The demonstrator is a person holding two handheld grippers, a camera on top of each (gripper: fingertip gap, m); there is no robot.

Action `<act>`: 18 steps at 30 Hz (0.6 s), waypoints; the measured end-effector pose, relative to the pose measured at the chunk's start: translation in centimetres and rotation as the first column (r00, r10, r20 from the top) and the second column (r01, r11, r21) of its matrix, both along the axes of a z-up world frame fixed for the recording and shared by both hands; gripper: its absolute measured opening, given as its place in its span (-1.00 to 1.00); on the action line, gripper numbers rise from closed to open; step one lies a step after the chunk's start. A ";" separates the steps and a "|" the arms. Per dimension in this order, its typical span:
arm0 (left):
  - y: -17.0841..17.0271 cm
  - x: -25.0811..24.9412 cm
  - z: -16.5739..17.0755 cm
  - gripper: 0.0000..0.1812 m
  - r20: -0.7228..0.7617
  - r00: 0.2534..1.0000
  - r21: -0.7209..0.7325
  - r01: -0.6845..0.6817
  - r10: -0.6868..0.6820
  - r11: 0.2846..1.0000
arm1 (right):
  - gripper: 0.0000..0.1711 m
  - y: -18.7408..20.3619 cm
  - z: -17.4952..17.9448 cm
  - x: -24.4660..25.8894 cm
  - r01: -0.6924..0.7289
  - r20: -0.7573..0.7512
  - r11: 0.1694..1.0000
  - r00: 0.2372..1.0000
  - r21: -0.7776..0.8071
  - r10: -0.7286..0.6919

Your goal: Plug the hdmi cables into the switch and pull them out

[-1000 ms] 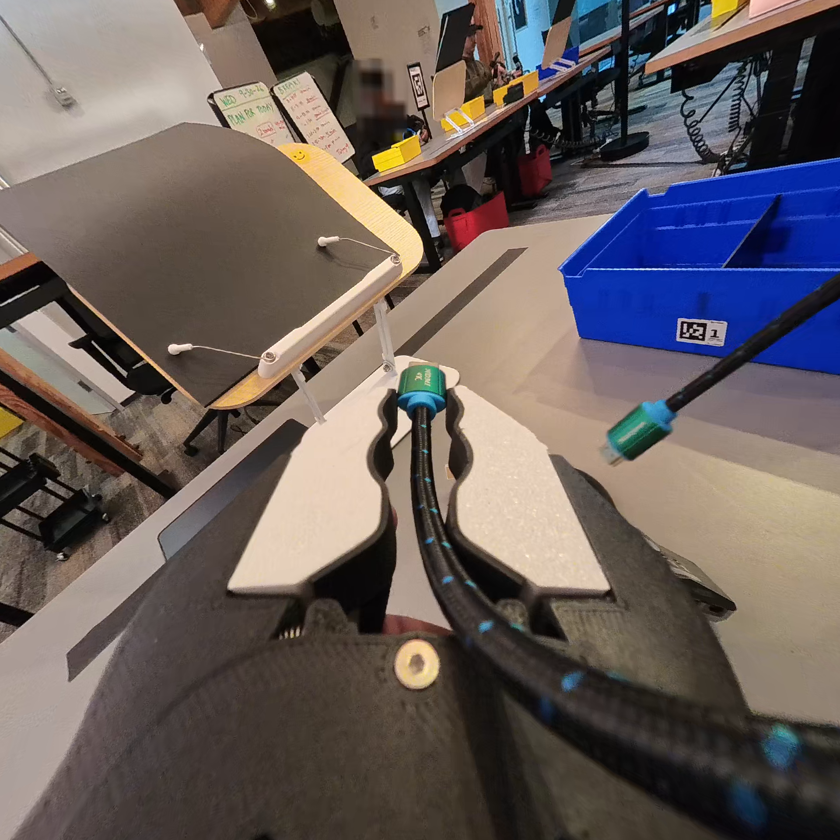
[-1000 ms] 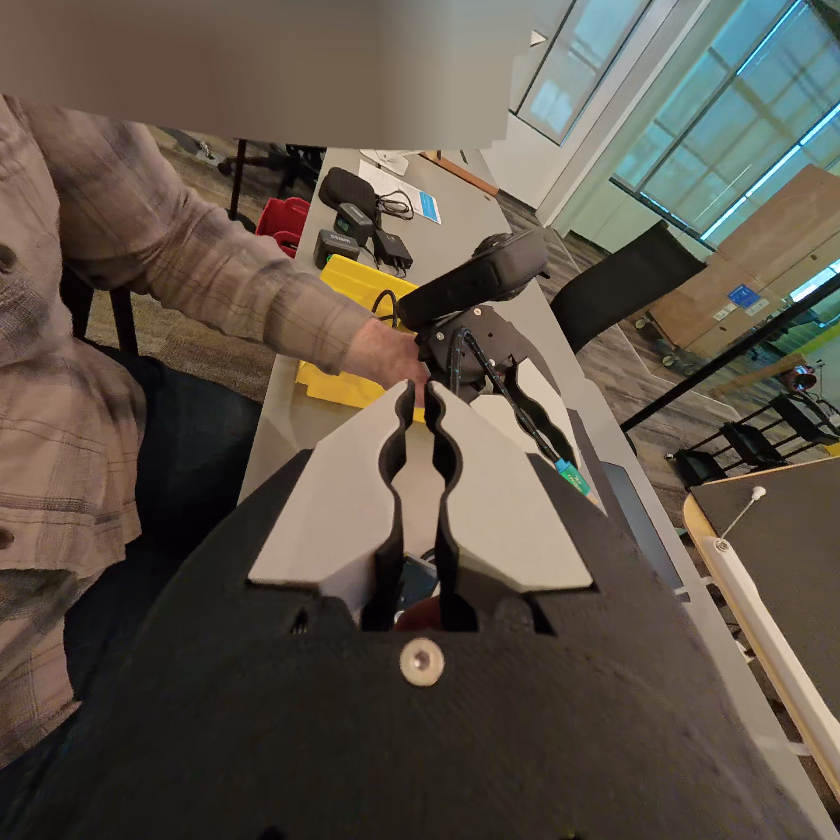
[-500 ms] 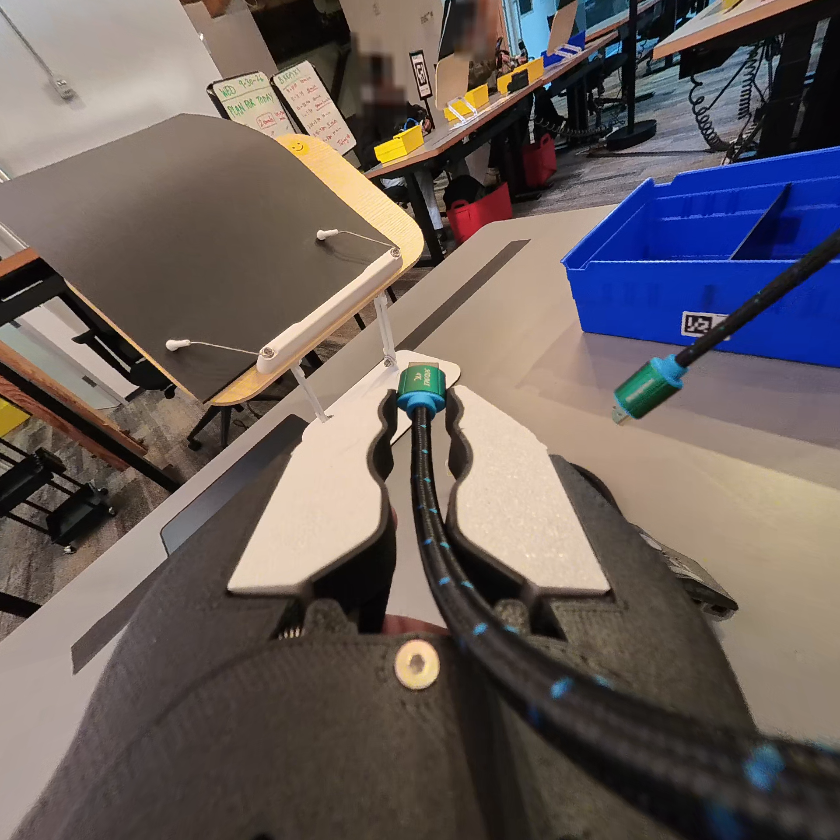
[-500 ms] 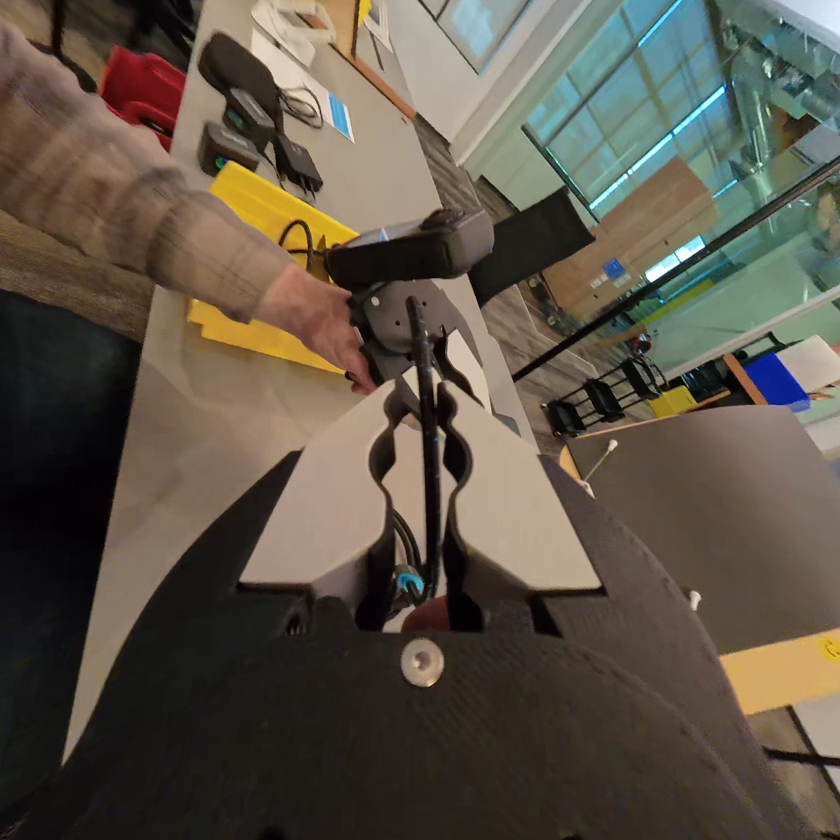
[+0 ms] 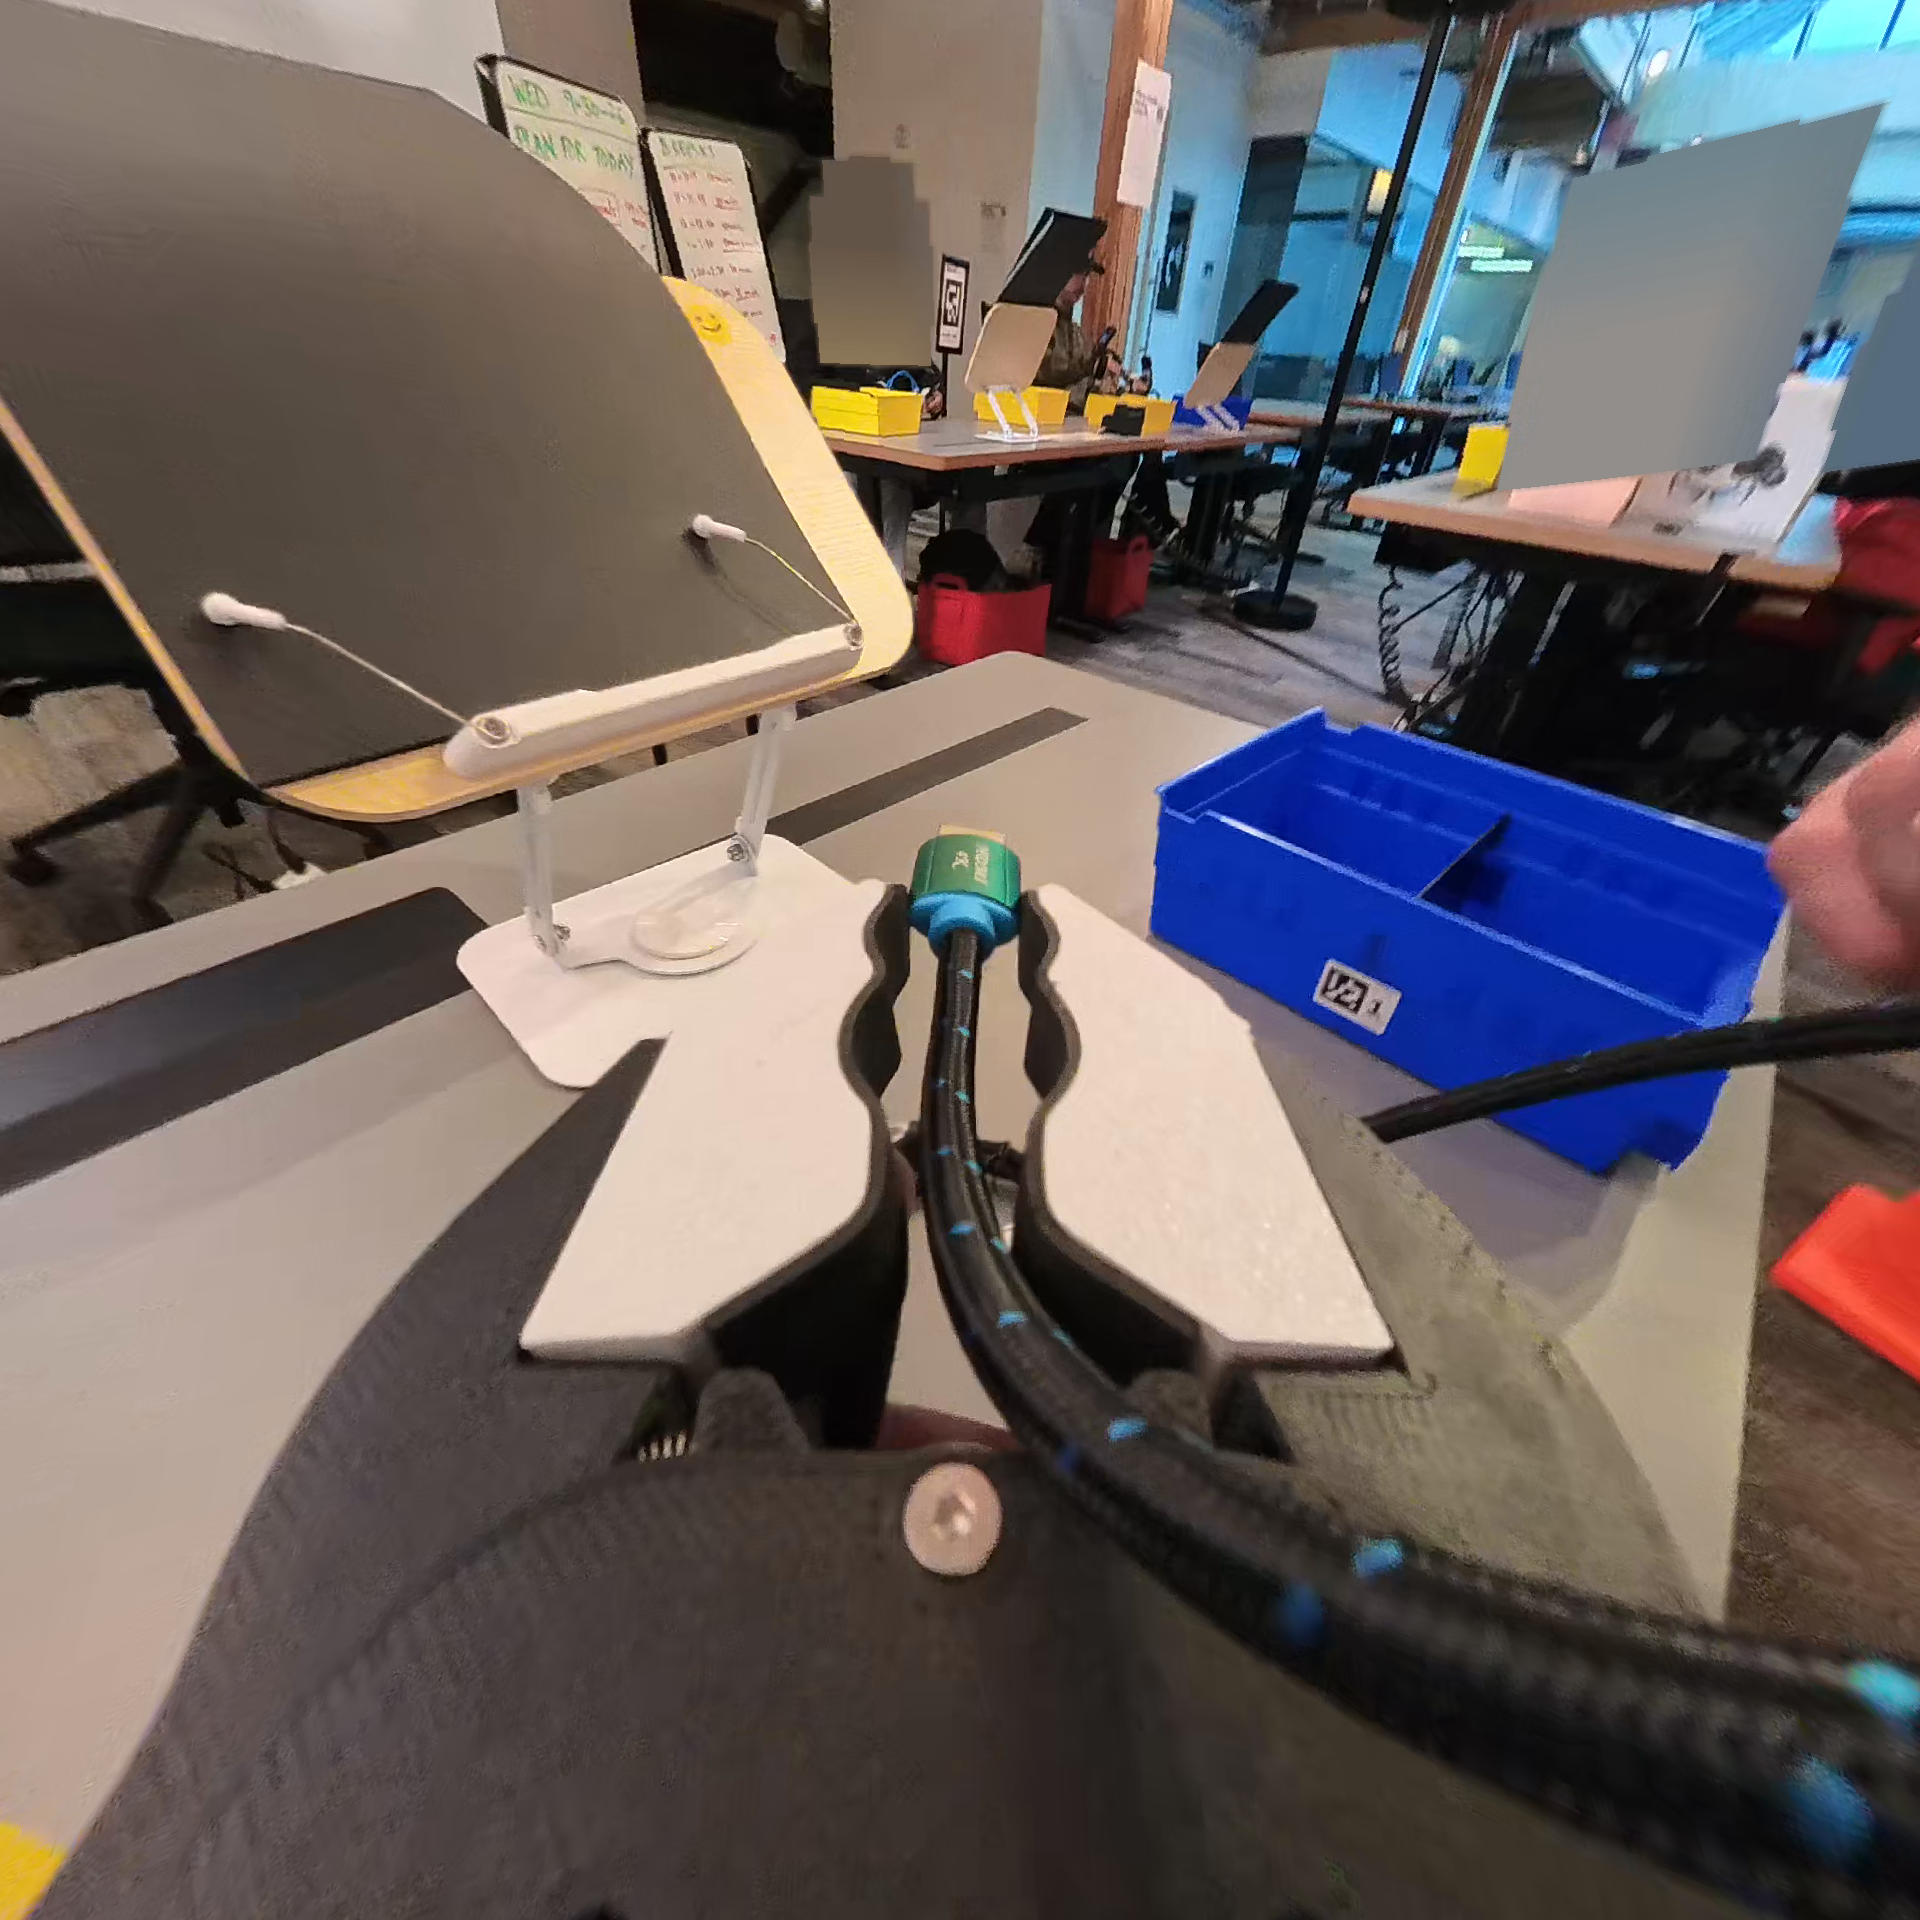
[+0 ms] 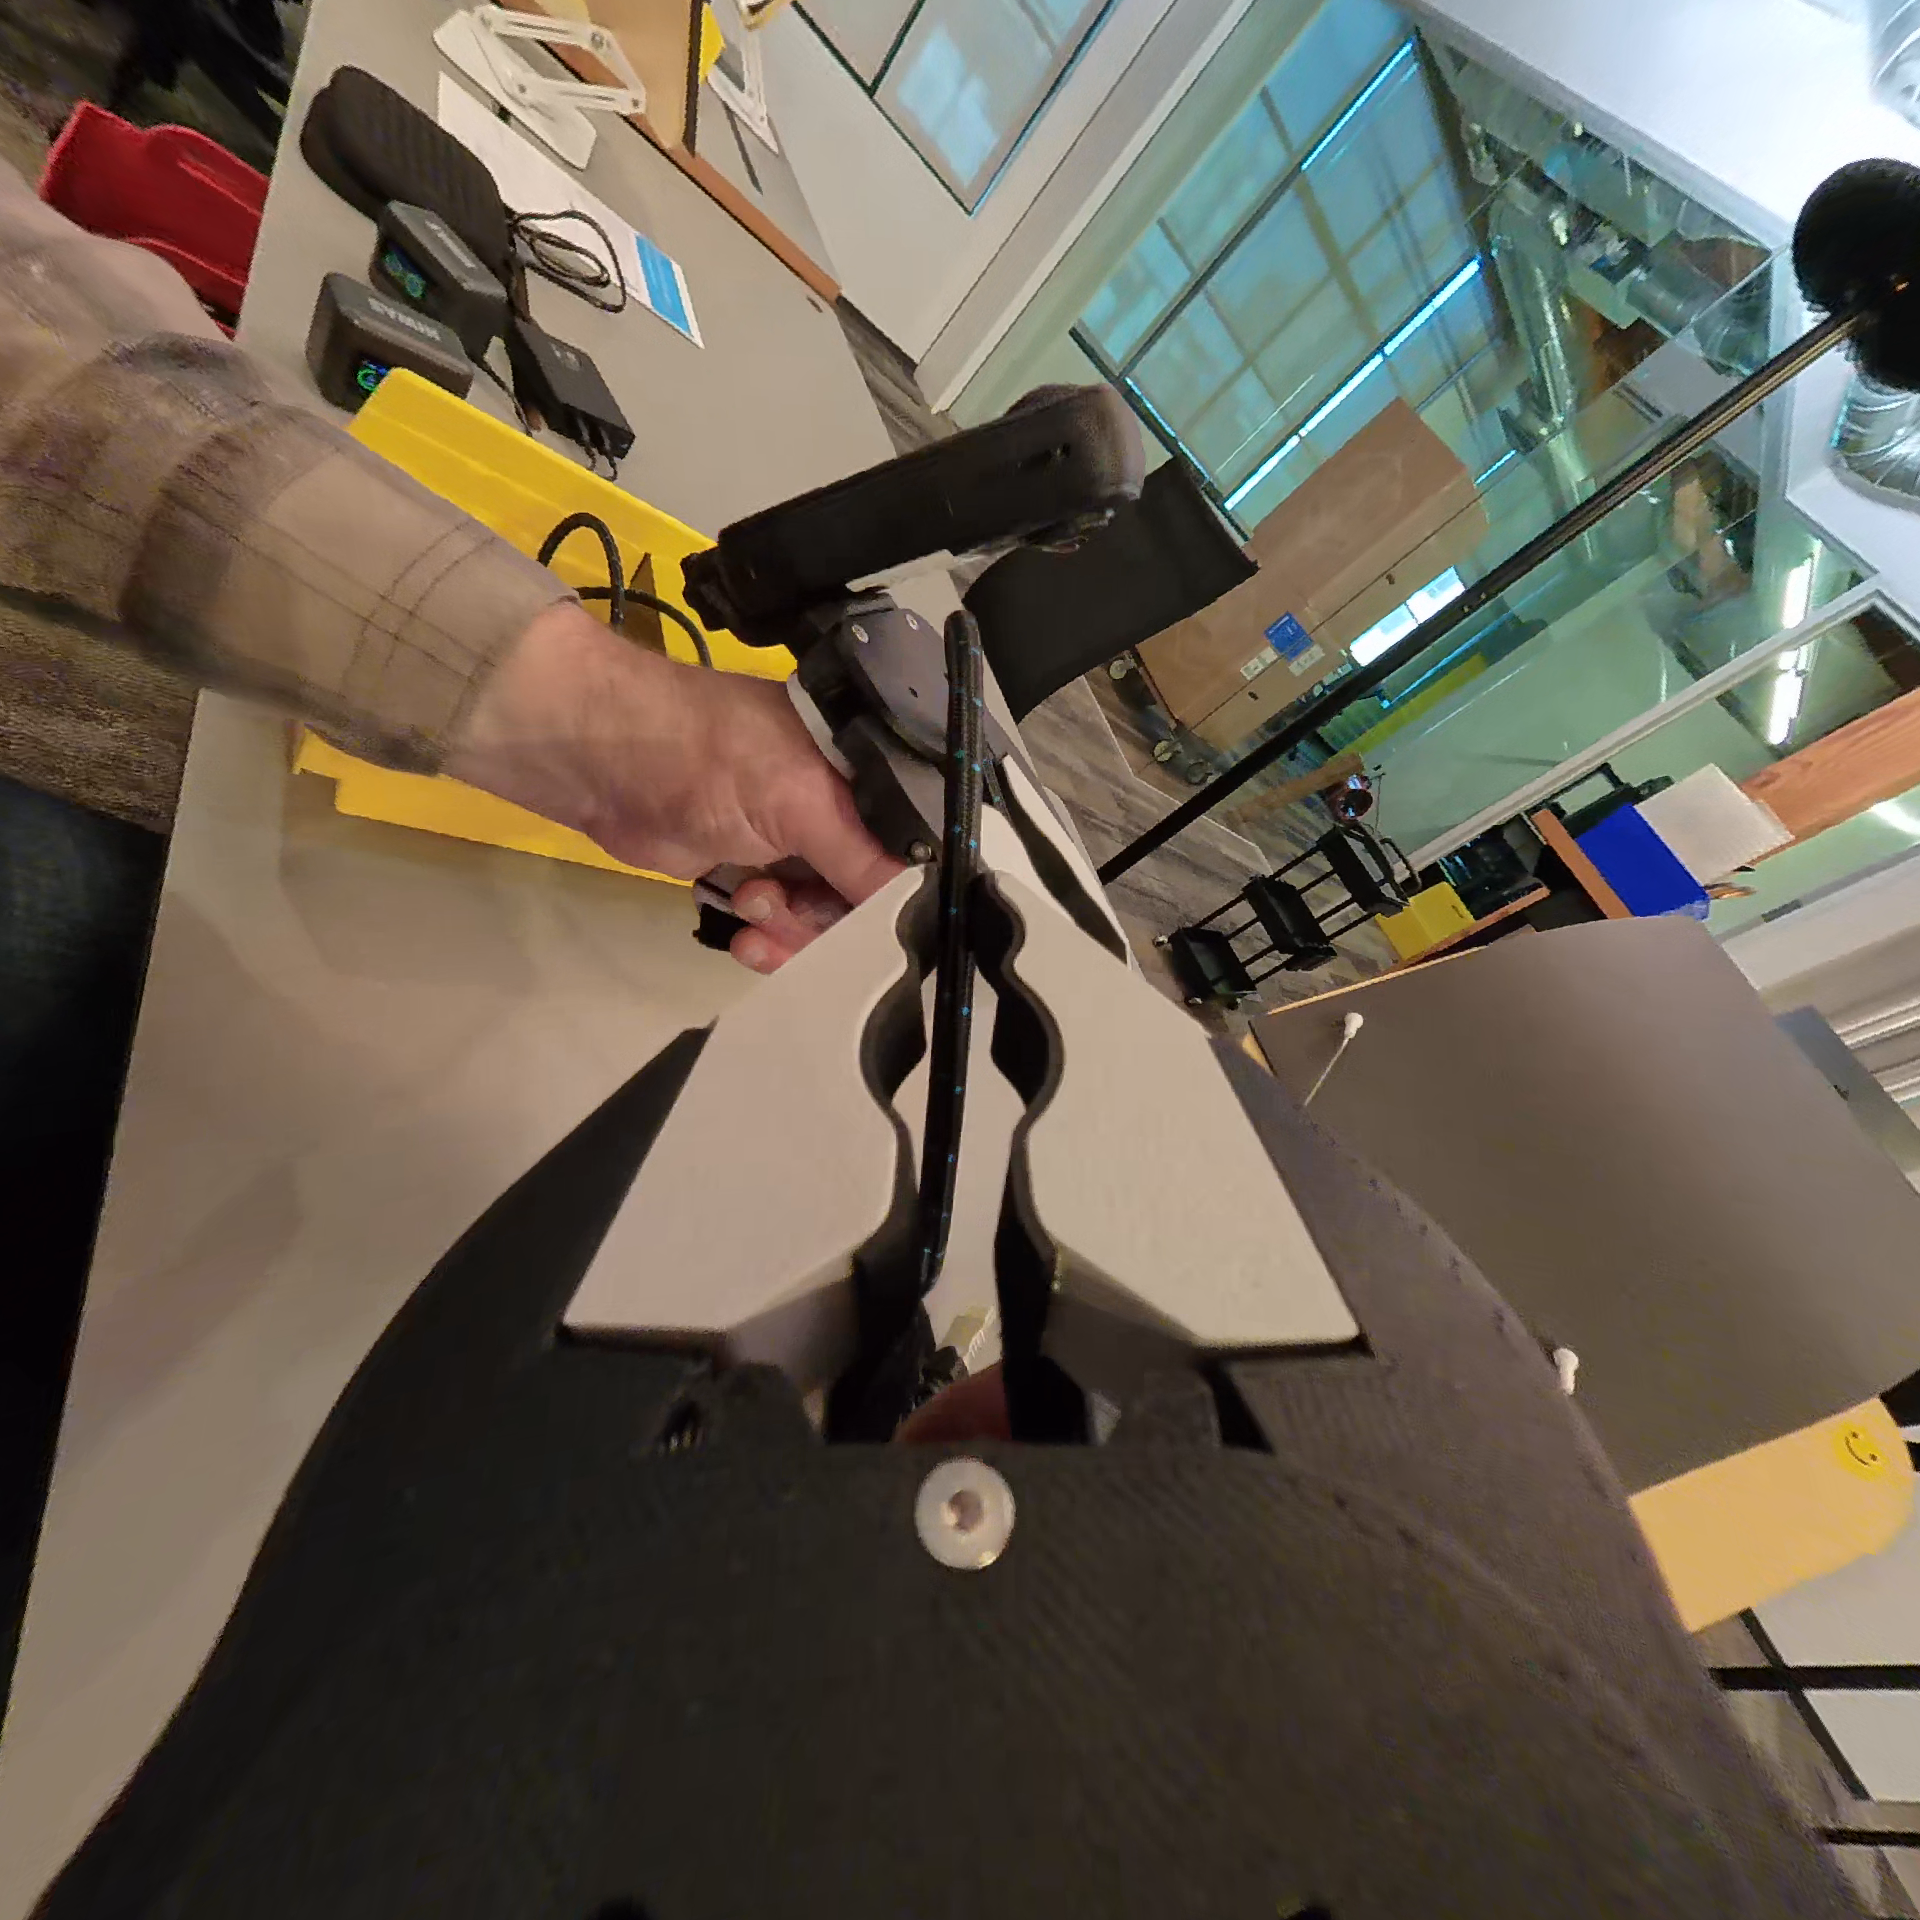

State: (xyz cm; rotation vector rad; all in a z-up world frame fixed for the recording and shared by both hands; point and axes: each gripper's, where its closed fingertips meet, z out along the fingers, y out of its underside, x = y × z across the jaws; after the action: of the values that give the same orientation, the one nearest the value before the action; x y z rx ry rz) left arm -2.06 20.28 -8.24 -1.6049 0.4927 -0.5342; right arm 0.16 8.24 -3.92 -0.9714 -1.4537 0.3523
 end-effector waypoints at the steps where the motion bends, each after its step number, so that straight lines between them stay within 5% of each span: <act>1: 0.0 0.0 0.2 -0.79 0.028 1.000 -0.008 0.003 -0.003 1.000 | -0.96 0.0 -0.1 -0.1 -0.002 -0.012 1.000 1.000 -0.008 0.002; 12: 0.0 -1.1 2.1 -0.79 0.253 0.967 -0.060 -0.010 0.025 0.998 | -0.96 0.9 -2.7 -2.2 -0.022 -0.130 0.985 0.992 -0.170 0.000; 18: -0.1 -1.7 3.0 -0.90 0.369 0.929 -0.096 0.031 0.007 0.995 | -0.96 1.6 -5.6 -3.2 0.002 -0.036 0.986 0.999 -0.168 -0.009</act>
State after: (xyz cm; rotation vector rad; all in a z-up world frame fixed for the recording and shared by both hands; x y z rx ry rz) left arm -3.73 20.15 -5.26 -1.5490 0.1937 -0.8619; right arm -3.00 9.81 -9.49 -1.0981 -1.4039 0.4929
